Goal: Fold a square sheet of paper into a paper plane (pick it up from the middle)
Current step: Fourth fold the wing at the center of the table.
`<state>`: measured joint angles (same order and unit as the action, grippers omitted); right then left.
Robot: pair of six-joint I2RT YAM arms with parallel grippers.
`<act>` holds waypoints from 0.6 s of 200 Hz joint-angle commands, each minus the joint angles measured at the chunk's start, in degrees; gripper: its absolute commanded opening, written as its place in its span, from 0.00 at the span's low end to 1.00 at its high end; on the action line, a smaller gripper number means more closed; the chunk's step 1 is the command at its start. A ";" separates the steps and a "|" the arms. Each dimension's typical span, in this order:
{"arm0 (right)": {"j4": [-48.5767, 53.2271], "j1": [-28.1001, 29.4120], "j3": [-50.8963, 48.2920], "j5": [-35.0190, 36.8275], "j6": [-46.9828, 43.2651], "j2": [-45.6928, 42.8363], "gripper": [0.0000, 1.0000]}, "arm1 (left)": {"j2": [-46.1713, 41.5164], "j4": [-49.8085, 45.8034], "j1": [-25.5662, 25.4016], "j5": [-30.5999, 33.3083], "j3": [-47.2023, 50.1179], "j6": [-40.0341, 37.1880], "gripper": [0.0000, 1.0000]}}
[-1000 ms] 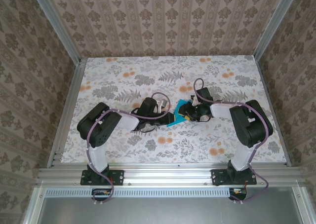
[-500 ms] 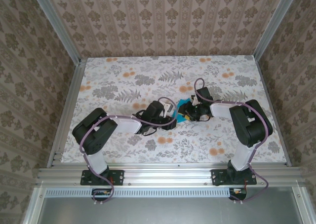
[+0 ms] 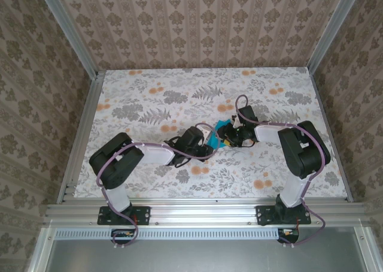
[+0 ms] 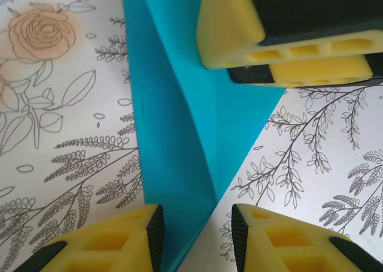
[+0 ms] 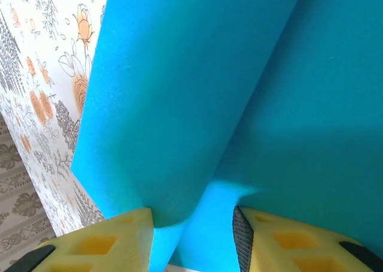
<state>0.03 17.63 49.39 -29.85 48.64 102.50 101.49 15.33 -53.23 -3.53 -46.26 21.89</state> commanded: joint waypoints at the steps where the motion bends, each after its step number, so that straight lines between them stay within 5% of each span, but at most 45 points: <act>1: 5.15 0.12 -0.72 5.05 1.64 3.83 0.43 | -1.48 -0.52 -0.79 2.65 -1.72 -4.21 0.38; 120: 9.40 0.00 0.61 6.37 3.08 4.73 0.44 | 1.36 -3.26 -1.10 4.48 -4.36 -4.40 0.32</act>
<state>1.80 17.67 51.40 -29.34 50.98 103.55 101.54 14.02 -53.98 -0.12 -49.34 18.15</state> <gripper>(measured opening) 0.442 0.324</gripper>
